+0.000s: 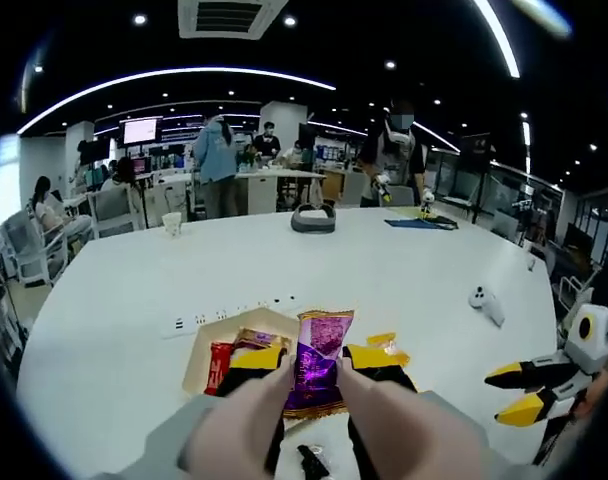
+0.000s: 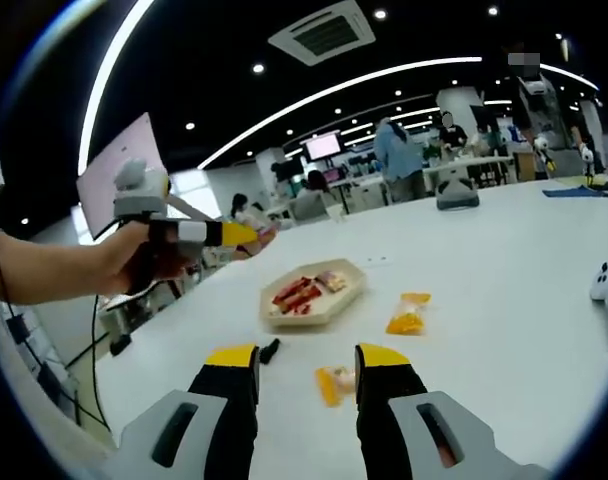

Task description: Place the target food into the container with the food tongs after gripping and lifting it, then release it inside without dropping or visibly crushing the food.

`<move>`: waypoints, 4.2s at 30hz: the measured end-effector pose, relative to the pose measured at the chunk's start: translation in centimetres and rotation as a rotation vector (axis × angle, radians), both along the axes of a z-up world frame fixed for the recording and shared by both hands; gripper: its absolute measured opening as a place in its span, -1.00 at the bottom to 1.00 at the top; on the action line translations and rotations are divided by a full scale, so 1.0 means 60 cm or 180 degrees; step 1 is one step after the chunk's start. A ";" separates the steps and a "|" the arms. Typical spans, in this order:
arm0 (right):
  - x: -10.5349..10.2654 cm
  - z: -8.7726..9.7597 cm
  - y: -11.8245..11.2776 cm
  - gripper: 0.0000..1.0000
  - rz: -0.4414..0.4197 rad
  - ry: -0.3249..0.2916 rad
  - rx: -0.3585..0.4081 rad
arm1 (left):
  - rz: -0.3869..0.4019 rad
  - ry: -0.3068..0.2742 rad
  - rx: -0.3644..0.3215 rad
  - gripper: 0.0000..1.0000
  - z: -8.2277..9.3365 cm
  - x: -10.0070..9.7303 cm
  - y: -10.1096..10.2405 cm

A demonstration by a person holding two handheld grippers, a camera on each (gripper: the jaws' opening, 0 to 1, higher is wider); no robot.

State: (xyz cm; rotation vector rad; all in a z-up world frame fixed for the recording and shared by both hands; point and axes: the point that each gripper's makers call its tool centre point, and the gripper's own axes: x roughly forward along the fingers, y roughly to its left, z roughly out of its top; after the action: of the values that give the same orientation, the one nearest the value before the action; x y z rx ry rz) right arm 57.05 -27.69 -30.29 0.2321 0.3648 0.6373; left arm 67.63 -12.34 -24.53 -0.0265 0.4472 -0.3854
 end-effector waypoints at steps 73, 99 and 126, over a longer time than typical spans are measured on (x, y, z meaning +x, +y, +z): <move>0.038 -0.048 -0.048 -0.29 -0.0265 0.0195 -0.0121 | 0.0220 0.0093 -0.0128 -0.57 0.001 0.097 0.009; 0.034 -0.034 -0.053 -0.28 -0.0356 0.0119 -0.0023 | 0.0124 0.0036 -0.0145 -0.56 0.021 0.066 -0.004; 0.027 -0.025 -0.052 -0.29 -0.0286 0.0122 0.0116 | 0.0057 -0.0082 -0.0110 -0.55 0.052 0.034 -0.031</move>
State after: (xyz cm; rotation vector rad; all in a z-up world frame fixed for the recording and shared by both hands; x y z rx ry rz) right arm 58.67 -30.84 -31.78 0.2942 0.3778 0.5521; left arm 69.69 -14.19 -21.42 -0.0589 0.4145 -0.3755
